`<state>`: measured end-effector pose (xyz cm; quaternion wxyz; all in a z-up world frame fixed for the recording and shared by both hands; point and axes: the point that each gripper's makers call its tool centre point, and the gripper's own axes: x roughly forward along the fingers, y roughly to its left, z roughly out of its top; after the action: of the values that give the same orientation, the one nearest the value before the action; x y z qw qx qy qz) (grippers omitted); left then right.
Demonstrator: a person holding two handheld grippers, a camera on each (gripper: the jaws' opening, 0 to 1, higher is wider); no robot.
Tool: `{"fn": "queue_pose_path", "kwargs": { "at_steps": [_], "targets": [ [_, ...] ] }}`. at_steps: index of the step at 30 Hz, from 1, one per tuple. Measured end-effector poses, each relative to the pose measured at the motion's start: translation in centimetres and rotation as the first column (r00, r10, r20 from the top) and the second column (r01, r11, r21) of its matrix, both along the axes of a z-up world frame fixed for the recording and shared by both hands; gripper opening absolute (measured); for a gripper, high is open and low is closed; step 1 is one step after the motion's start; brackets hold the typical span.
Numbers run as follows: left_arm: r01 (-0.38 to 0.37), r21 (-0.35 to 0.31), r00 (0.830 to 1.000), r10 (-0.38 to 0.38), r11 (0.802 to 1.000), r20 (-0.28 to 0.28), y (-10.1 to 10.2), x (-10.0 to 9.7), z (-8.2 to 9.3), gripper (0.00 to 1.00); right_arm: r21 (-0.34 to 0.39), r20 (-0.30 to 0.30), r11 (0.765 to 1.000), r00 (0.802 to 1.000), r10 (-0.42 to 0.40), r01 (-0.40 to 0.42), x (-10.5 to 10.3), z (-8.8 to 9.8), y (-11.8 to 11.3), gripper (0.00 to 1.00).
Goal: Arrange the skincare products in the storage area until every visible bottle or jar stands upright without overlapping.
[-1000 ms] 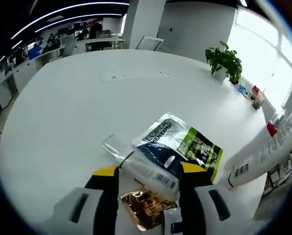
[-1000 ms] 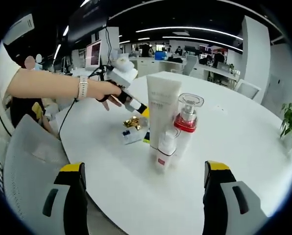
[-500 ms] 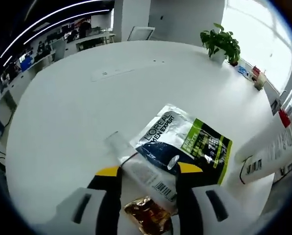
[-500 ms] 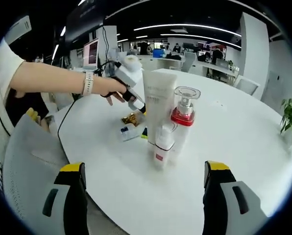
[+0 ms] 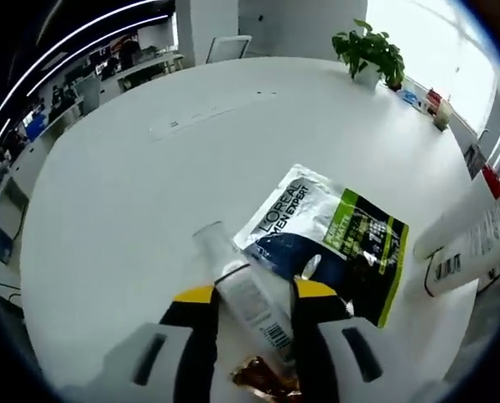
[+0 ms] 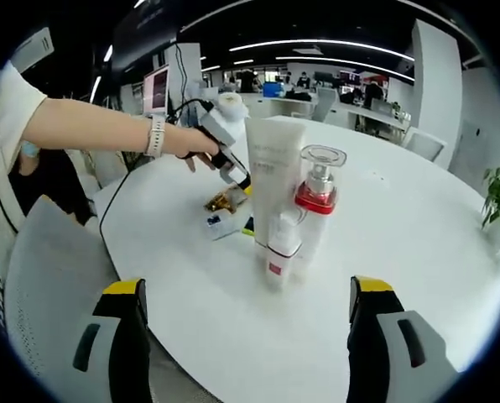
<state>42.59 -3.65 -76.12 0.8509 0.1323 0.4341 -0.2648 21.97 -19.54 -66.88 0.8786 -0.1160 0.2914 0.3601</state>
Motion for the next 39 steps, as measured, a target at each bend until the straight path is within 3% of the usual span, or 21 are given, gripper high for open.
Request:
{"fn": "queue_pose_path", "kwargs": {
  "at_steps": [12, 20, 28, 31, 34, 39],
  "targets": [
    [0.023, 0.043, 0.999, -0.025, 0.999, 0.032, 0.4, -0.4, 0.0, 0.17, 0.004, 0.003, 1.000, 1.000, -0.002, 0.002, -0.1, 0.1, 0.2, 0.98],
    [-0.005, 0.040, 0.998, 0.003, 0.999, 0.064, 0.9, -0.5, 0.3, 0.14, 0.010, -0.002, 1.000, 1.000, -0.014, 0.014, -0.4, 0.0, -0.2, 0.98],
    [-0.028, -0.045, 0.995, 0.032, 0.999, 0.097, 1.2, -1.5, 1.6, 0.14, 0.036, -0.022, 0.999, 1.000, -0.012, 0.012, -0.8, -0.5, 0.4, 0.98],
    [-0.028, -0.075, 0.994, 0.036, 0.997, 0.104, 1.3, -2.6, 1.9, 0.14, 0.038, -0.025, 0.999, 1.000, -0.008, 0.009, -1.0, -0.8, 0.8, 0.98],
    [-0.041, -0.145, 0.993, 0.056, 0.989, 0.104, 1.1, -3.8, 2.4, 0.14, 0.049, -0.030, 0.999, 0.999, 0.011, -0.009, -1.4, -0.9, 1.3, 0.98],
    [-0.038, -0.174, 0.990, 0.061, 0.984, 0.125, 1.3, -5.3, 3.1, 0.14, 0.043, -0.041, 0.999, 0.999, 0.017, -0.016, -1.9, -1.3, 1.5, 0.99]
  ]
}}
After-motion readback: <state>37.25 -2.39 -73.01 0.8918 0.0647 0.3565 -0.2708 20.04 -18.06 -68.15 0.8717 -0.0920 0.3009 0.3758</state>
